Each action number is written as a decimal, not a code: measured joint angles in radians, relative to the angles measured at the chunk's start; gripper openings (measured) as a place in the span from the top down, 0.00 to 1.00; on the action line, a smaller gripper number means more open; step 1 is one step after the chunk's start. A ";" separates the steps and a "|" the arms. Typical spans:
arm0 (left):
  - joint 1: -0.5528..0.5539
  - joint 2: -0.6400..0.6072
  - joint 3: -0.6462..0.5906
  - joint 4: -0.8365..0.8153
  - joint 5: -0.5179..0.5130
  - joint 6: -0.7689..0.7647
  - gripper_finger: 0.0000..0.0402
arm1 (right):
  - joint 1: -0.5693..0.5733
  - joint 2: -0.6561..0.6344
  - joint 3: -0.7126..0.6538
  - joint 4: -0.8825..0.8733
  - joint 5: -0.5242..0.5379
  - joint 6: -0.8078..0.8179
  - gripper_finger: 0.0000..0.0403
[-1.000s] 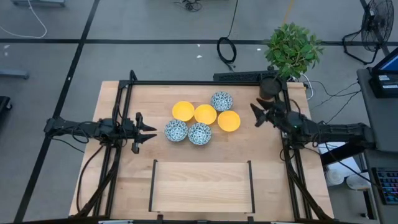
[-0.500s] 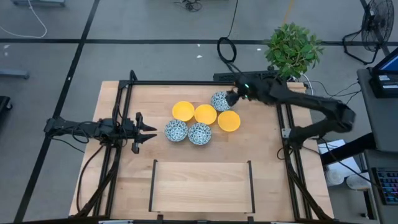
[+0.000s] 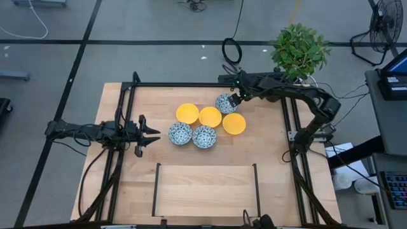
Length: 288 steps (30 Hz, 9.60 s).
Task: Pick & Place Mini bowls
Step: Put the top white bowl on the shelf
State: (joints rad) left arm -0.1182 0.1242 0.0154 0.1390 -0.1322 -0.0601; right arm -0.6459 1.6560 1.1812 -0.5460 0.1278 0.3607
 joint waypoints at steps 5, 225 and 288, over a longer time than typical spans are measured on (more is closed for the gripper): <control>0.000 0.000 0.000 0.000 0.000 0.000 0.71 | 0.027 0.001 0.000 -0.002 0.002 0.021 0.36; 0.125 1.487 0.927 0.517 -0.676 0.306 0.94 | 0.617 -0.273 -0.536 1.610 0.515 -0.993 0.97; -0.276 1.530 1.606 -1.358 0.308 -0.434 0.98 | 0.694 -0.277 -0.540 1.514 0.837 -1.028 0.75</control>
State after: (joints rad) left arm -0.3939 1.6538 1.6211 -1.2185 0.1755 -0.4940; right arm 0.0479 1.3792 0.6411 0.9676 0.9644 -0.6670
